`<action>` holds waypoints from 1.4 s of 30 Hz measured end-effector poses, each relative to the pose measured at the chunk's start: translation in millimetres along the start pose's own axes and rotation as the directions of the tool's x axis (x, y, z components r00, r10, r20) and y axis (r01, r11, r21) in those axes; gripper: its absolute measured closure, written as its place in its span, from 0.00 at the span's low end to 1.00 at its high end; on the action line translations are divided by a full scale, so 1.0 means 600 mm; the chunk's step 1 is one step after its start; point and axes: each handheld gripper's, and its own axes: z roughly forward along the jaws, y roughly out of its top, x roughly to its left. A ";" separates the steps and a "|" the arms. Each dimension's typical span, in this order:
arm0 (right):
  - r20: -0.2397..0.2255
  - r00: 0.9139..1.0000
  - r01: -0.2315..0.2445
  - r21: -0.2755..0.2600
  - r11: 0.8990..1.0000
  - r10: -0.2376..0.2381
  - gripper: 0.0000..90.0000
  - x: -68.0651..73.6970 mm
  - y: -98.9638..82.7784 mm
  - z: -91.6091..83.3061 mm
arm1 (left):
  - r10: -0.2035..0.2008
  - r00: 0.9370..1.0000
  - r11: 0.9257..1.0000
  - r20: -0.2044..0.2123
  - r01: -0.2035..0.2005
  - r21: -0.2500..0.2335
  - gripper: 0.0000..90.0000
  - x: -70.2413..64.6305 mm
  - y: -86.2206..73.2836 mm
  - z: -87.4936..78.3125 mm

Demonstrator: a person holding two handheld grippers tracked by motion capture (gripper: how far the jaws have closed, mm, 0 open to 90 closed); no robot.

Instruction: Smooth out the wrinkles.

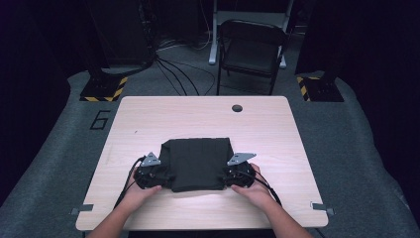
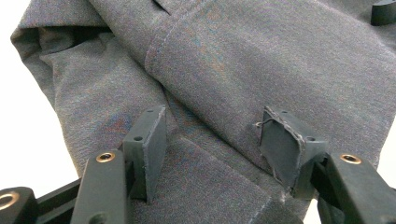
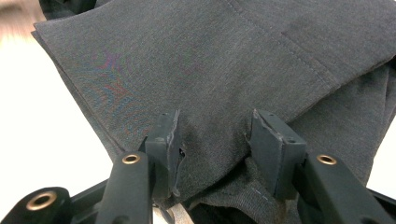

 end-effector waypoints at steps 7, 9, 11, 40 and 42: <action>-0.038 0.998 -0.046 0.001 0.999 0.046 0.57 -0.012 -0.007 0.000 | -0.008 1.000 1.000 0.013 0.008 -0.019 0.45 0.002 -0.006 0.002; -0.037 0.998 -0.043 -0.001 0.999 0.043 0.57 -0.011 -0.007 0.001 | -0.006 1.000 1.000 0.015 0.007 -0.018 0.45 0.003 -0.006 0.002; -0.031 0.999 -0.034 0.000 0.999 0.034 0.57 -0.010 -0.007 0.002 | -0.004 1.000 1.000 0.010 0.004 -0.021 0.45 0.002 -0.006 0.002; 0.030 0.997 -0.069 -0.098 0.993 0.072 0.52 -0.006 0.000 -0.082 | -0.081 0.996 0.992 -0.036 0.077 -0.097 0.45 0.005 0.004 -0.079; 0.049 0.996 -0.064 -0.103 0.993 0.069 0.51 -0.010 -0.004 -0.088 | -0.079 0.996 0.992 -0.041 0.074 -0.100 0.45 0.009 0.003 -0.089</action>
